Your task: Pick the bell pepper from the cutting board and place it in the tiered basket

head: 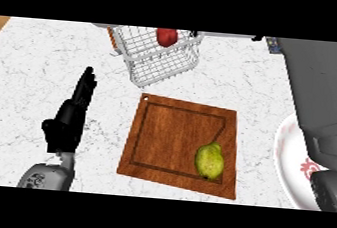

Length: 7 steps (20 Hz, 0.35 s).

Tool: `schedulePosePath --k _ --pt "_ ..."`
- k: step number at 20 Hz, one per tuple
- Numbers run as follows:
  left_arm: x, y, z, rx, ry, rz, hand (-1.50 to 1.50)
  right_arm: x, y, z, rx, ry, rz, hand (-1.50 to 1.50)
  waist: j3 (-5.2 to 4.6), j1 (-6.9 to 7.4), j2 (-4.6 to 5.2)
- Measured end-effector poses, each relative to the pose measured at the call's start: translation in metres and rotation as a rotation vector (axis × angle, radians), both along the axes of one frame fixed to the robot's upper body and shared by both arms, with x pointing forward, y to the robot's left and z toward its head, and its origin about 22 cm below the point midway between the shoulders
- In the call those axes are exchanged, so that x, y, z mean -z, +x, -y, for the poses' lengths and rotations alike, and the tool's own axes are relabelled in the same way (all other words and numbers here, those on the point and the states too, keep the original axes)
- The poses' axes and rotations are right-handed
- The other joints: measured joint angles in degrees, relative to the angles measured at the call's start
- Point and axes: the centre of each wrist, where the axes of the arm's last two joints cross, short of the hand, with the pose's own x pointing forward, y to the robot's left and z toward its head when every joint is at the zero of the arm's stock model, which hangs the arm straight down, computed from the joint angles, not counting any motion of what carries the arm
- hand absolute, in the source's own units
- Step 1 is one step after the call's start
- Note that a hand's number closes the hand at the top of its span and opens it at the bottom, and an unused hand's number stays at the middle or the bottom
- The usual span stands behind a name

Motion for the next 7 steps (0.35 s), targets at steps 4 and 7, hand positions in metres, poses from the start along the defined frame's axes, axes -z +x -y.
schedulePosePath --k 4,7 --pt "-0.005 0.0 -0.004 -0.015 0.0 -0.002 0.0 0.016 -0.015 0.062 0.016 0.071 0.01 -1.5 0.04 -0.95 -0.28" --pt "-0.003 0.002 -0.004 -0.021 0.006 -0.007 0.0 0.032 -0.035 0.109 0.008 0.097 0.01 -1.5 0.03 -1.45 -0.28"
